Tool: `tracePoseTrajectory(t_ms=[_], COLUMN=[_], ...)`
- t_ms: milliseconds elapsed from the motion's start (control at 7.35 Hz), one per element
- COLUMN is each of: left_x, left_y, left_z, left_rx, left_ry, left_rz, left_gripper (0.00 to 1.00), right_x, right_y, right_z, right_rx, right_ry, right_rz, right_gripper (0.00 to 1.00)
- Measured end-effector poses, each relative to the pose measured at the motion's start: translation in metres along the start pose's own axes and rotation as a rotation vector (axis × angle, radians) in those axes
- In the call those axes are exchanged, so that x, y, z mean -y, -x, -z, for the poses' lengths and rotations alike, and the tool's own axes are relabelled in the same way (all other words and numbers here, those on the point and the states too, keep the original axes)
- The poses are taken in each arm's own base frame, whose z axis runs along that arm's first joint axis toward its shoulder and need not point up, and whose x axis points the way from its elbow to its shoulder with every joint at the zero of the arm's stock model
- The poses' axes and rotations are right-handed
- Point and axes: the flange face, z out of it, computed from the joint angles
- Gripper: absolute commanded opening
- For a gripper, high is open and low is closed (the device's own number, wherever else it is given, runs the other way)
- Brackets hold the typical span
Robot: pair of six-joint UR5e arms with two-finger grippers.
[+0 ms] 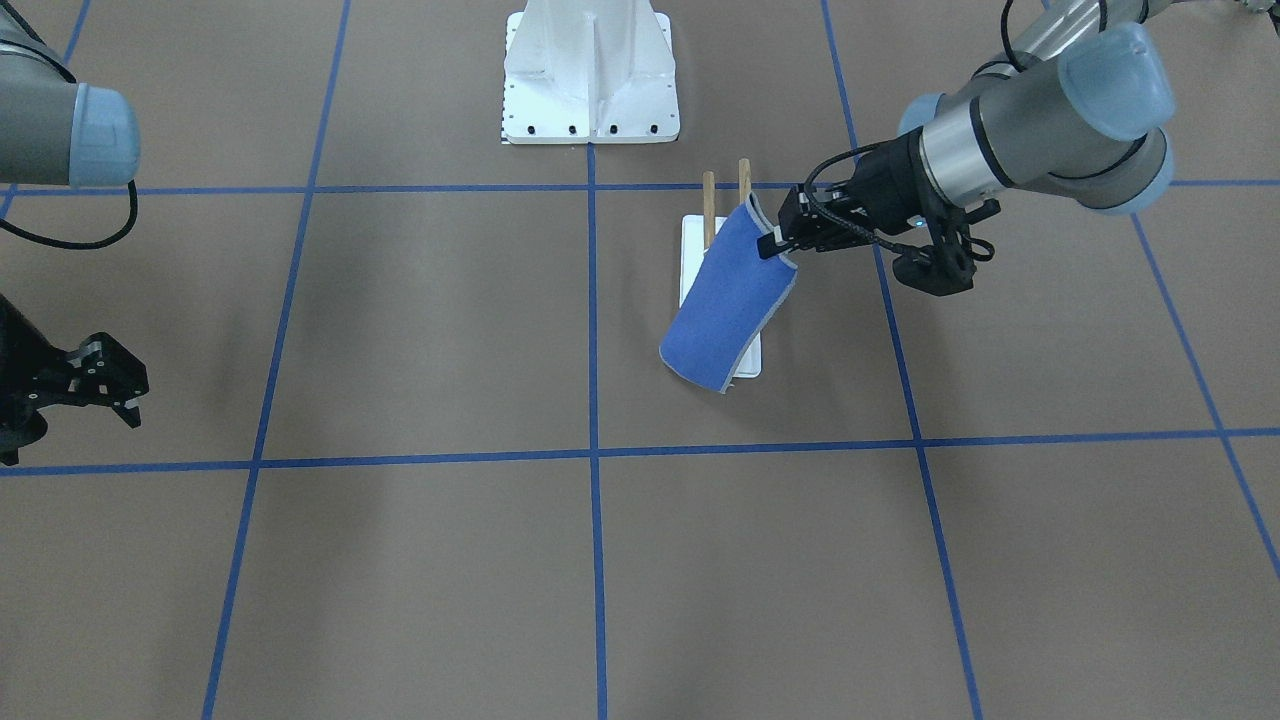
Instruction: Hang towel on rack
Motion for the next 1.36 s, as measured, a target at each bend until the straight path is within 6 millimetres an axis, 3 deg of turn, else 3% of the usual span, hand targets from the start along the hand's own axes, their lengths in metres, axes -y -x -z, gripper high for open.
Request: tracePoseTrajectory(t_ms=[136, 272, 408, 680, 1089, 1361], left_x=[0.001, -0.001, -0.004, -0.011, -0.048, -0.067], left_y=[0.021, 0.028, 0.022, 0.001, -0.055, -0.075], left_z=[0.003, 0.004, 0.005, 0.0, -0.036, -0.047], left_rx=[0.019, 0.026, 0.018, -0.005, -0.065, -0.093], left_ry=[-0.005, -0.005, -0.004, 0.011, 0.091, 0.136], left_rz=[-0.022, -0.039, -0.057, -0.097, -0.192, -0.236], left_gripper=[0.0, 0.0, 0.0, 0.0, 0.0, 0.0], right_x=[-0.004, -0.006, -0.006, -0.007, -0.007, -0.007], right_y=[-0.006, -0.009, -0.01, -0.01, -0.01, -0.01], right_z=[-0.002, -0.002, -0.002, -0.001, 0.0, 0.0], right_rx=[0.002, 0.003, 0.003, 0.001, 0.0, 0.0], right_ry=[0.004, 0.004, 0.003, 0.002, 0.0, 0.0], right_rz=[0.001, 0.001, 0.0, 0.001, 0.0, -0.002], right_gripper=[1.0, 1.0, 1.0, 1.0, 1.0, 1.0])
